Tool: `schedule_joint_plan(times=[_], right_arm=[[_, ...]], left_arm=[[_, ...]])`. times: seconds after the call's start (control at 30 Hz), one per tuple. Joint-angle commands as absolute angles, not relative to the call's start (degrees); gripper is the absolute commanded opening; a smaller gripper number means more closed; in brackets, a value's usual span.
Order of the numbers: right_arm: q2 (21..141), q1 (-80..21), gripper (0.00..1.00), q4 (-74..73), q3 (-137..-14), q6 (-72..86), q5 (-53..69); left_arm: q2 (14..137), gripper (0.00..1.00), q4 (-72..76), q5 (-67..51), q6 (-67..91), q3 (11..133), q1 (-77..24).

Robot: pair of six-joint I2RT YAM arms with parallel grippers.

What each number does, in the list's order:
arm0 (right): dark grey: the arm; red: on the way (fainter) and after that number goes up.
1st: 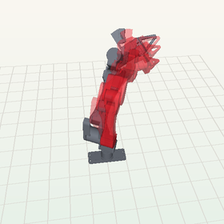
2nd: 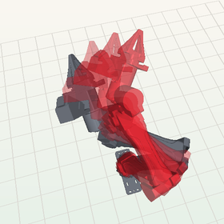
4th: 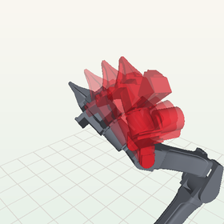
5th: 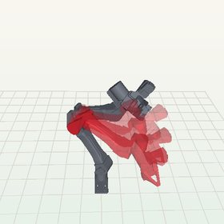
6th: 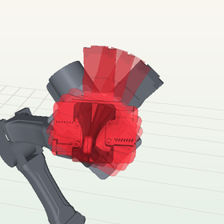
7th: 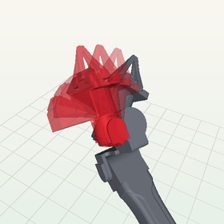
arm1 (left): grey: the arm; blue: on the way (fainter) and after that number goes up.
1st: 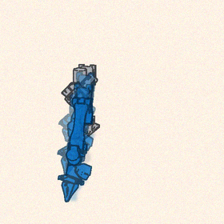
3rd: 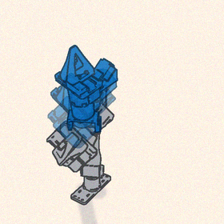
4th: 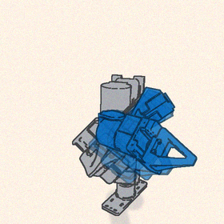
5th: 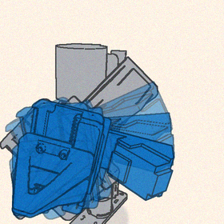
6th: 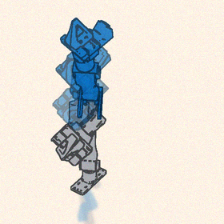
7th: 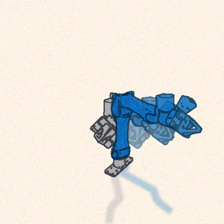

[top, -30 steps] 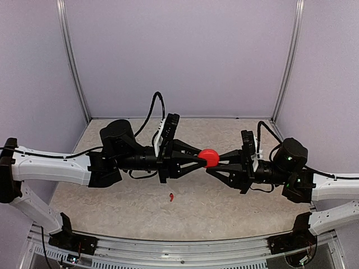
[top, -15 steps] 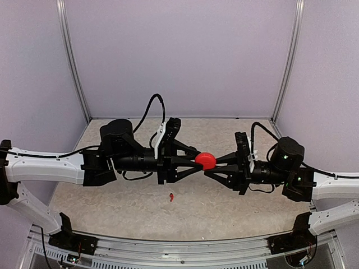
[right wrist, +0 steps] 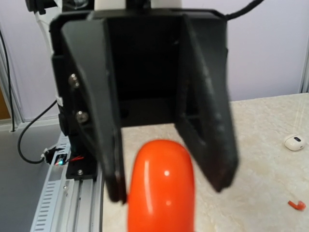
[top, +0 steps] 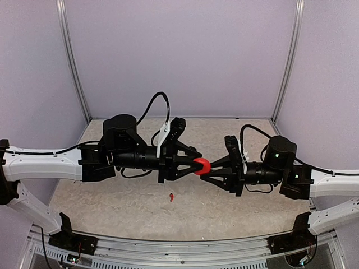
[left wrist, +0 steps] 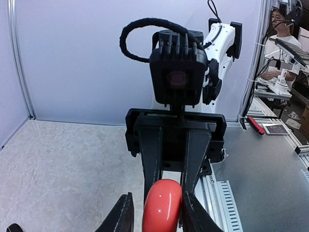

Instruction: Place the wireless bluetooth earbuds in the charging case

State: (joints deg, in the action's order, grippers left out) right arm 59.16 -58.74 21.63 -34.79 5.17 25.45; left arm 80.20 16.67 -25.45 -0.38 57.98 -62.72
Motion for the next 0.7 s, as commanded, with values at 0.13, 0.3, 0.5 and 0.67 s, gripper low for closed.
schedule_joint_plan(times=[0.13,0.3,0.5,0.67], right_arm=[[59.05,-59.06,0.06,21.20,-36.41,4.49,26.03],[58.52,-59.11,0.30,24.91,-34.85,5.73,25.55],[60.71,-59.07,0.34,32.01,-33.05,9.38,27.56],[61.19,-59.06,0.31,36.59,-31.83,11.32,28.65]], left_arm=[[80.94,0.23,15.19,-27.02,-1.25,59.77,-62.88],[80.72,0.16,18.06,-27.08,-0.23,59.12,-62.82],[80.05,0.15,28.04,-26.50,5.75,55.67,-62.83],[80.07,0.14,32.11,-25.91,7.56,54.23,-62.80]])
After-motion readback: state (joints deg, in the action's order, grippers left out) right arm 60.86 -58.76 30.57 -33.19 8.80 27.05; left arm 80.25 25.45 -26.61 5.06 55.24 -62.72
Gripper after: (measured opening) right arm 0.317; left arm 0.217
